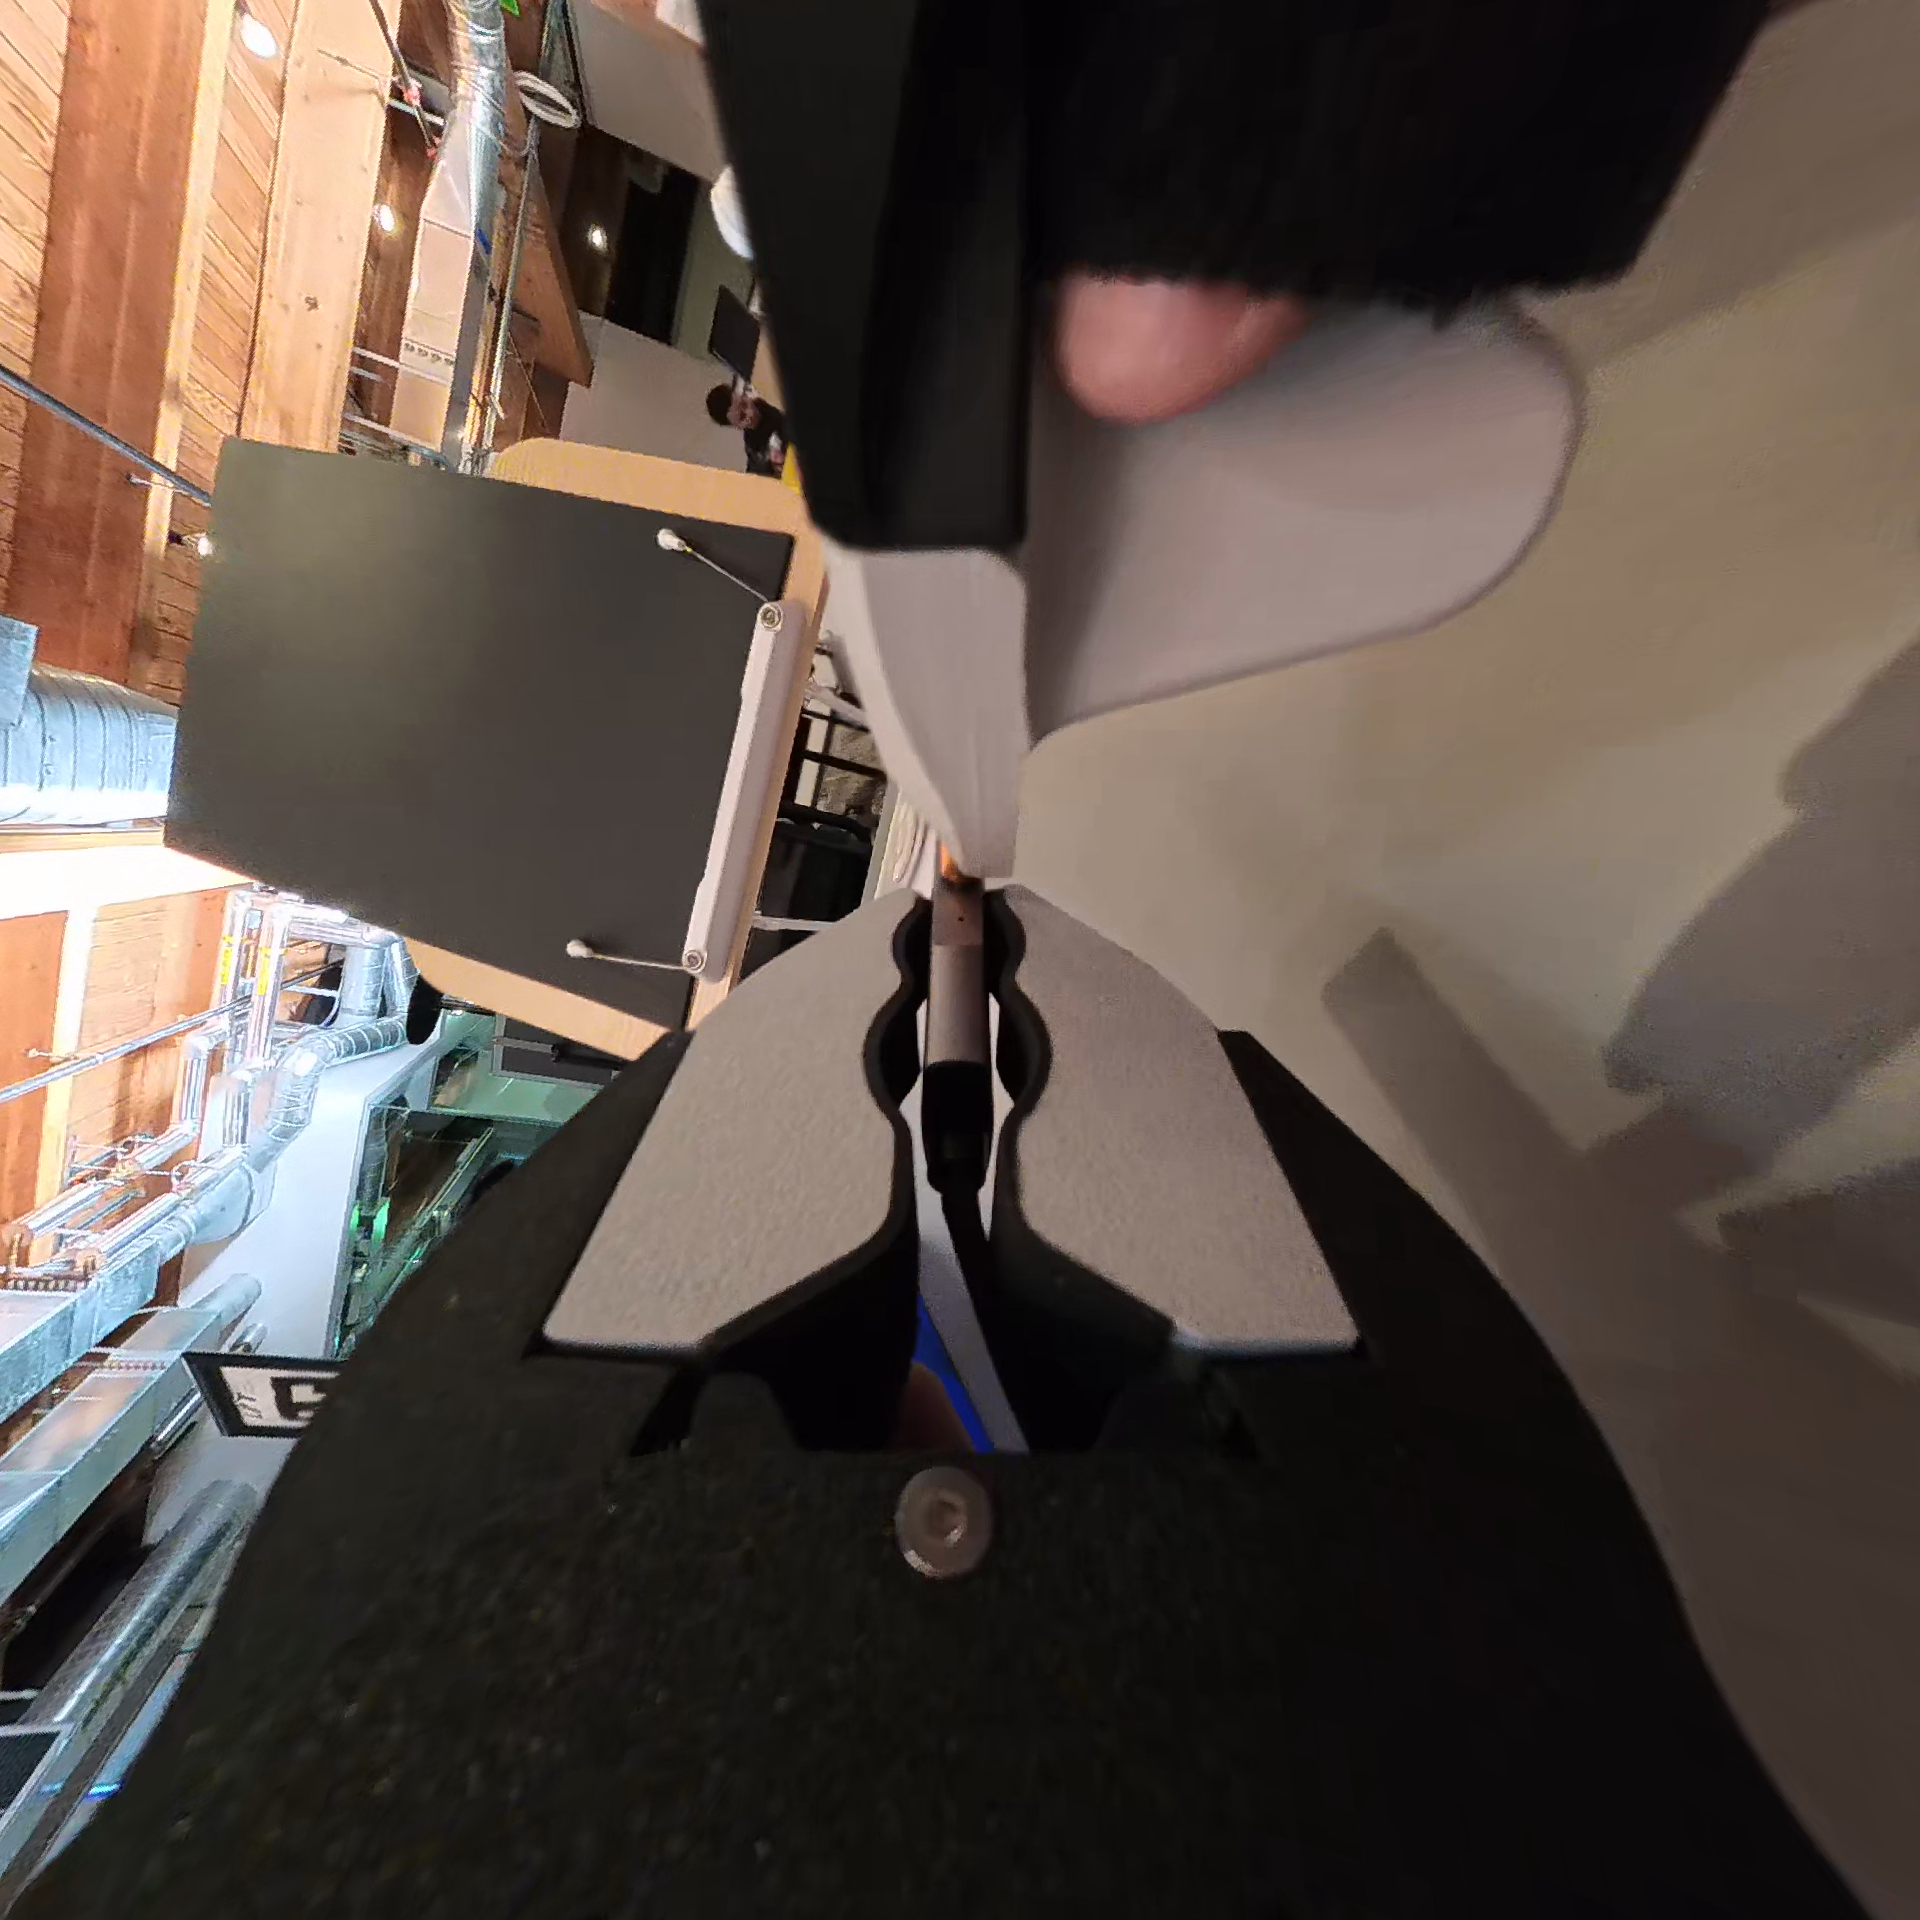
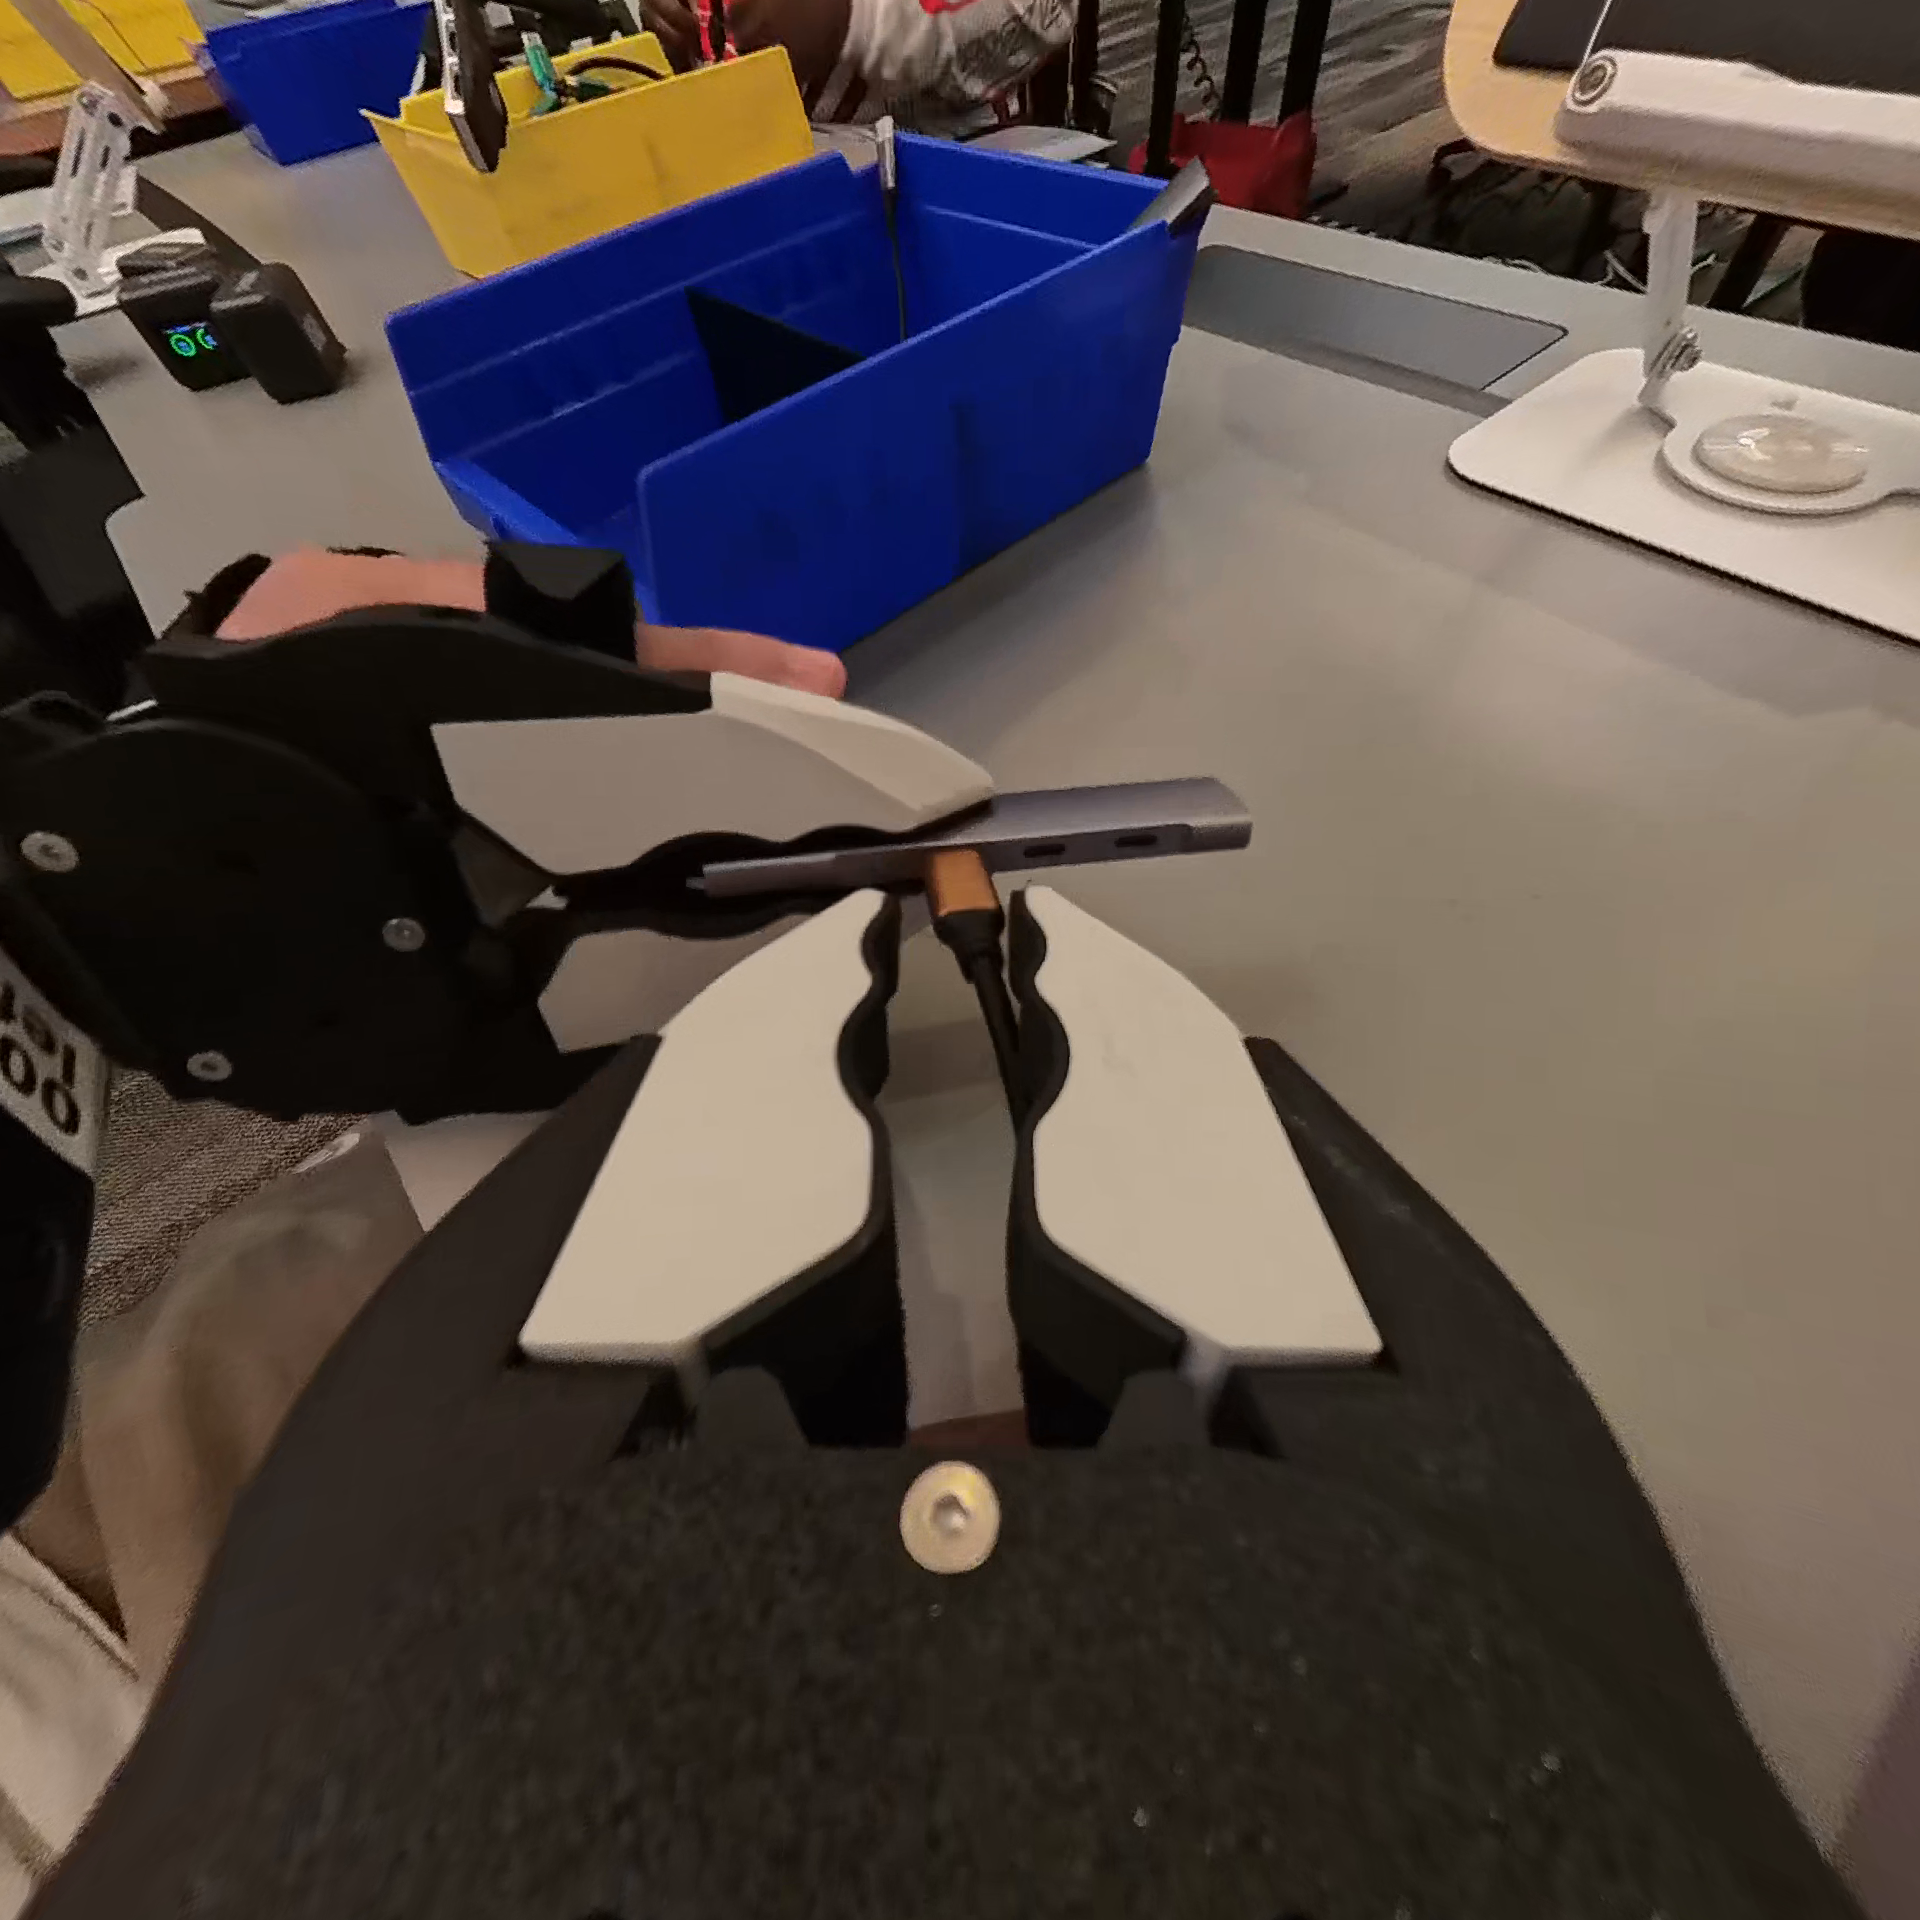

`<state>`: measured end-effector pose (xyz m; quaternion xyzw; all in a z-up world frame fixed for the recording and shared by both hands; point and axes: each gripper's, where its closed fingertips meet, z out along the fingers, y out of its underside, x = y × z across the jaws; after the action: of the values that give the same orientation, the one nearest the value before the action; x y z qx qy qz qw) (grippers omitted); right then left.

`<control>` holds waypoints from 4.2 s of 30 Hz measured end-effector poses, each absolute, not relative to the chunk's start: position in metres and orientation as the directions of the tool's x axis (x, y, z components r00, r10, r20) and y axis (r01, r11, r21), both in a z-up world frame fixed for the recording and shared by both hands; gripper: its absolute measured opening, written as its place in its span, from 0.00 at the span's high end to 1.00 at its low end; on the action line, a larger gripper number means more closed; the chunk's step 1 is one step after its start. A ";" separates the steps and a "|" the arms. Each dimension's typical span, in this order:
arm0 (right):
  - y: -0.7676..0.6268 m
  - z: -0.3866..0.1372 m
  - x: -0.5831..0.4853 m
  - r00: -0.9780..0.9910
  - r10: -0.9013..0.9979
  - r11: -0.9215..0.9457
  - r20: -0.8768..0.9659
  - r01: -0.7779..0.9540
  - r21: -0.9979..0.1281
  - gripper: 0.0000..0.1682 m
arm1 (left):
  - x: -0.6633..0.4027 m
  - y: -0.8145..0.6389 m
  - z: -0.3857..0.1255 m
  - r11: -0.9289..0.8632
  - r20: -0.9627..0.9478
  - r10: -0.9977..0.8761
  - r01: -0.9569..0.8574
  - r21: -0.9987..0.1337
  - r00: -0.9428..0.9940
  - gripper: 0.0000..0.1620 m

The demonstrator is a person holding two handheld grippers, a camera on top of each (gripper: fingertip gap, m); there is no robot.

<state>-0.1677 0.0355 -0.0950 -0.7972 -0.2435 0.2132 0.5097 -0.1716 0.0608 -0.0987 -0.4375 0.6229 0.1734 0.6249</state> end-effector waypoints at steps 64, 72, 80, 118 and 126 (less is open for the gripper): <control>0.004 -0.122 -0.144 0.307 0.612 0.259 0.729 0.794 -0.551 0.96 | -0.149 0.025 -0.134 0.569 -0.827 -0.562 -0.712 -0.411 0.028 0.93; -0.002 -0.122 -0.141 0.292 0.630 0.276 0.720 0.782 -0.559 0.96 | -0.146 0.019 -0.135 0.598 -0.814 -0.581 -0.677 -0.428 0.002 0.93; -0.012 -0.120 -0.152 0.222 0.609 0.368 0.762 0.771 -0.519 0.96 | -0.153 0.006 -0.136 0.630 -0.775 -0.627 -0.636 -0.445 -0.079 0.94; -0.009 -0.115 -0.153 0.511 0.849 -0.161 0.131 0.487 -0.859 0.85 | -0.170 0.027 -0.119 0.668 -0.951 -0.303 -0.724 -0.173 -0.052 0.94; 0.006 -0.114 -0.173 0.671 0.713 -0.412 -0.202 0.168 -0.896 0.89 | -0.171 0.030 -0.110 0.627 -0.960 -0.277 -0.751 -0.207 0.034 0.94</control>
<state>-0.1726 0.0060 -0.1140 -0.7872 -0.2800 0.2934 0.4646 -0.1713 0.0298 -0.1104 -0.3850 0.6671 0.1952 0.6071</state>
